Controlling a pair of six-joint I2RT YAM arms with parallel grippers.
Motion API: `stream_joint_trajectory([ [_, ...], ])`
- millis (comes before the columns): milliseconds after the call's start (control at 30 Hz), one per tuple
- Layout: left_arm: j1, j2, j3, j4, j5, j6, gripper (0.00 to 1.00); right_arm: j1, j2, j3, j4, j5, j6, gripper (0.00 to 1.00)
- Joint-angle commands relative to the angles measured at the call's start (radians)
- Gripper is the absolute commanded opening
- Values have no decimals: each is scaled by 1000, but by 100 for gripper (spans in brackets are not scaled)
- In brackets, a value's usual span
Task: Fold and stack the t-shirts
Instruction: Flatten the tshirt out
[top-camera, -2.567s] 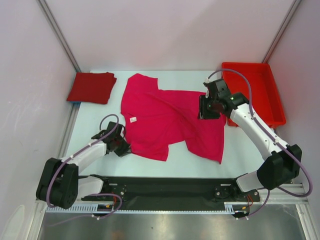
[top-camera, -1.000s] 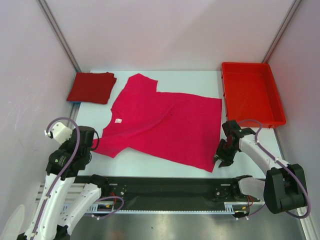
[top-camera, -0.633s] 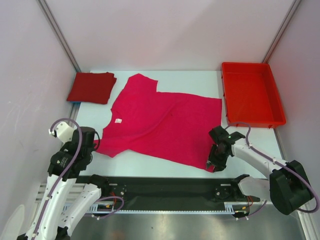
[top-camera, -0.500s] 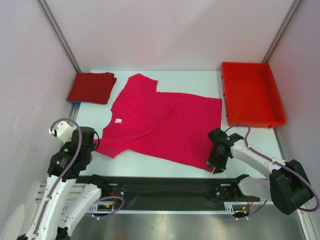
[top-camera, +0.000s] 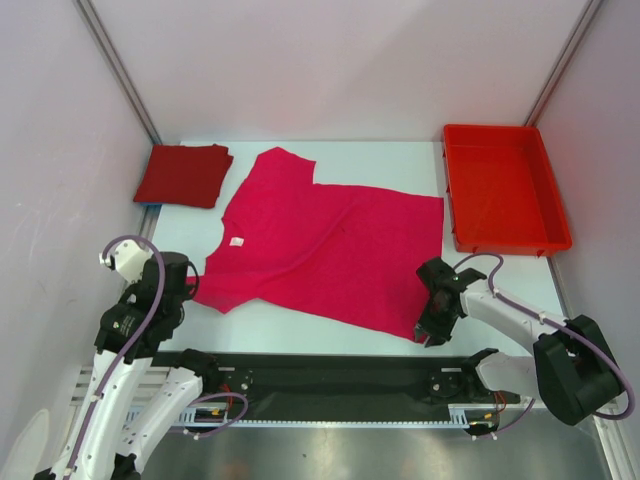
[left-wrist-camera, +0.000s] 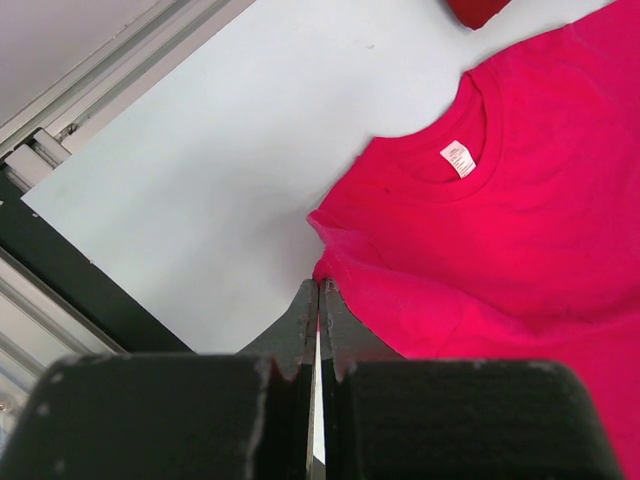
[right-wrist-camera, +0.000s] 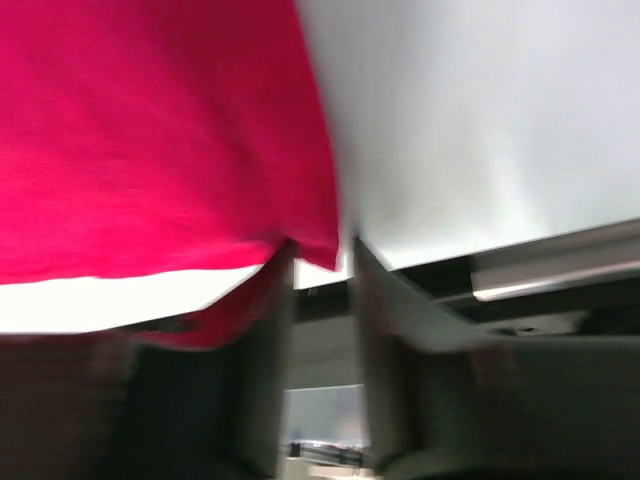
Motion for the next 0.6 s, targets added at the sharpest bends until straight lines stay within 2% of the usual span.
stream_joint_trajectory([
  [0,-3,-2,4,30,-7,31,0,1,-5,-32,63,57,38,28],
  [67,-3,-1,7,32,-8,35,0,-5,-14,-32,63,54,40,22],
  [200,-3,-1,21,41,-5,46,0,-11,-40,0,46,49,18,2],
  [233,-3,-1,27,47,-1,52,0,-13,-43,31,35,56,9,0],
  [333,-3,1,53,75,7,91,0,-16,-46,101,-17,75,-70,0],
  [567,-3,-23,127,180,56,225,1,-30,-45,396,-159,120,-299,0],
])
